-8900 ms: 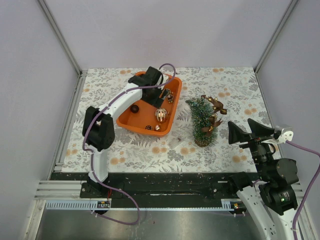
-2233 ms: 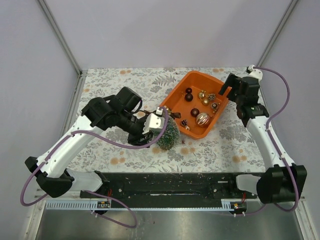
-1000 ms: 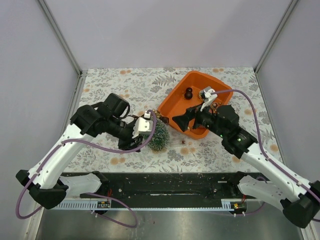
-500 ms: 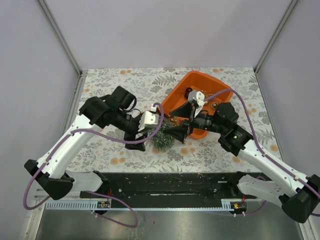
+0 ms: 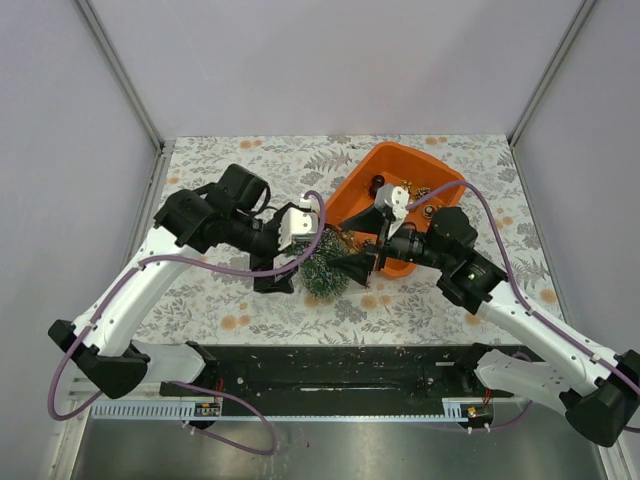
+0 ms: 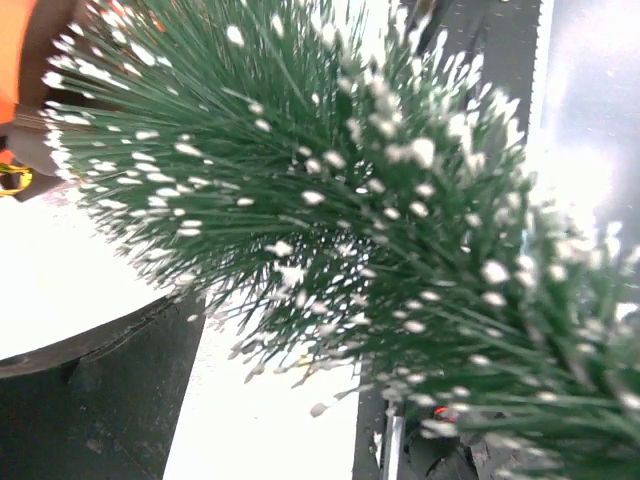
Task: Decorate the small christmas tree
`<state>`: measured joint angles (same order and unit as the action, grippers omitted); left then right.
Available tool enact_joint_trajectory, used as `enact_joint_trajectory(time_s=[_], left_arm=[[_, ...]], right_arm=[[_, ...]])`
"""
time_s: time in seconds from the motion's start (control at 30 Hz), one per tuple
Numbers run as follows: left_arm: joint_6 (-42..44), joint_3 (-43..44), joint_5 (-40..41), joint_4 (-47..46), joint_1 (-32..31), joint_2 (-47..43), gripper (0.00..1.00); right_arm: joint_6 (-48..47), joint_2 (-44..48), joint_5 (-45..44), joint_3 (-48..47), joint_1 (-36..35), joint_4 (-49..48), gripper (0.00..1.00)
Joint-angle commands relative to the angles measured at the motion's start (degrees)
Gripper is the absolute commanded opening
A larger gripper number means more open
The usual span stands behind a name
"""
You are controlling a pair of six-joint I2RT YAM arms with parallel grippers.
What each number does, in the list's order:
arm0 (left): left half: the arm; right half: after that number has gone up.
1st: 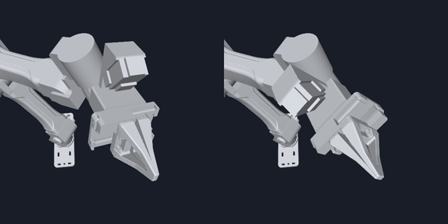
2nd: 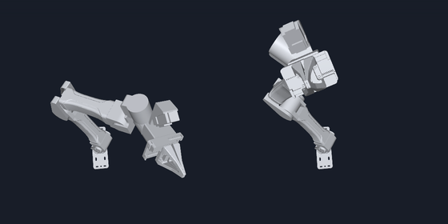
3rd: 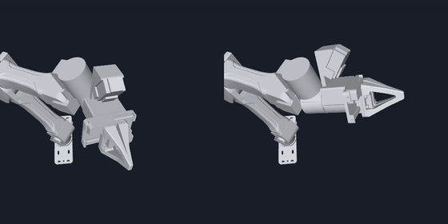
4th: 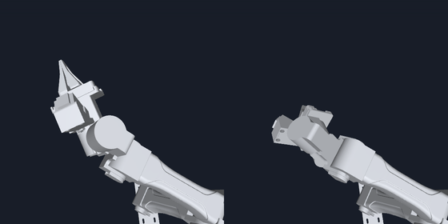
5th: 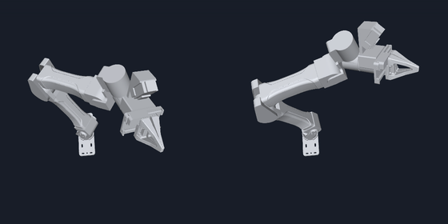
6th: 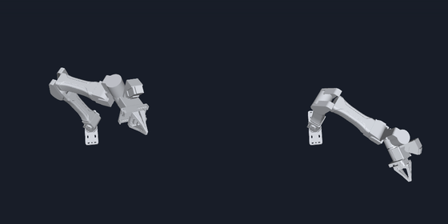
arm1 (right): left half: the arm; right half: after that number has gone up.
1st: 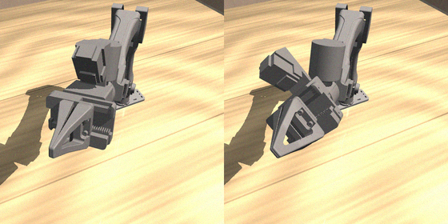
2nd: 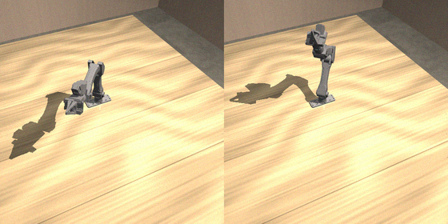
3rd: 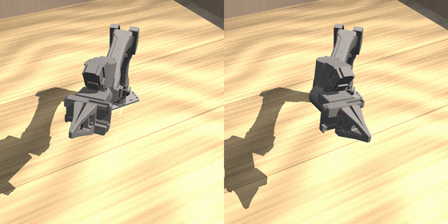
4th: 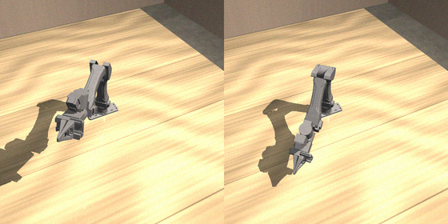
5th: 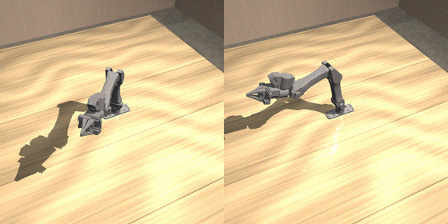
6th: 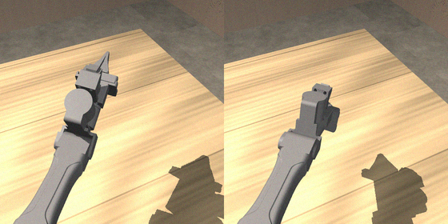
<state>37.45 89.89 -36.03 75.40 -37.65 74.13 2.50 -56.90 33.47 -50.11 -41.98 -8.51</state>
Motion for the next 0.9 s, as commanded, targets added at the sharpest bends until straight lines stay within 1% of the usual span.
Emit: enact_joint_trajectory(time_s=[0.0,0.07,0.2,0.3,0.43,0.6,0.87], left_arm=[[-4.1,-1.9,4.9,-7.4,0.6,-6.3,0.99],[-6.5,-5.1,6.8,-11.1,0.7,-9.2,0.99],[-10.9,-9.0,8.4,-14.6,1.0,-12.3,0.99],[-12.6,-11.4,9.2,-16.5,0.9,-13.9,0.99],[-13.5,-11.6,10.8,-17.4,0.9,-15.1,0.99],[-15.4,-11.6,15.2,-19.4,1.5,-16.6,0.99],[-15.7,-14.7,19.4,-19.8,2.1,-21.5,0.99]], right_arm=[[-2.2,2.5,-4.7,-2.0,-0.6,0.3,0.99],[-2.2,2.5,-5.1,-2.1,-0.6,0.5,1.0],[-1.7,1.7,-6.9,-2.9,-0.6,1.2,0.99],[-1.4,1.1,-7.8,-3.3,-0.6,1.4,0.99],[0.0,0.6,-7.7,-3.5,-0.6,0.6,0.99],[0.0,0.9,-9.6,-4.4,-0.5,2.2,0.99],[-0.8,1.0,-12.0,-6.1,-0.6,5.0,0.99]])
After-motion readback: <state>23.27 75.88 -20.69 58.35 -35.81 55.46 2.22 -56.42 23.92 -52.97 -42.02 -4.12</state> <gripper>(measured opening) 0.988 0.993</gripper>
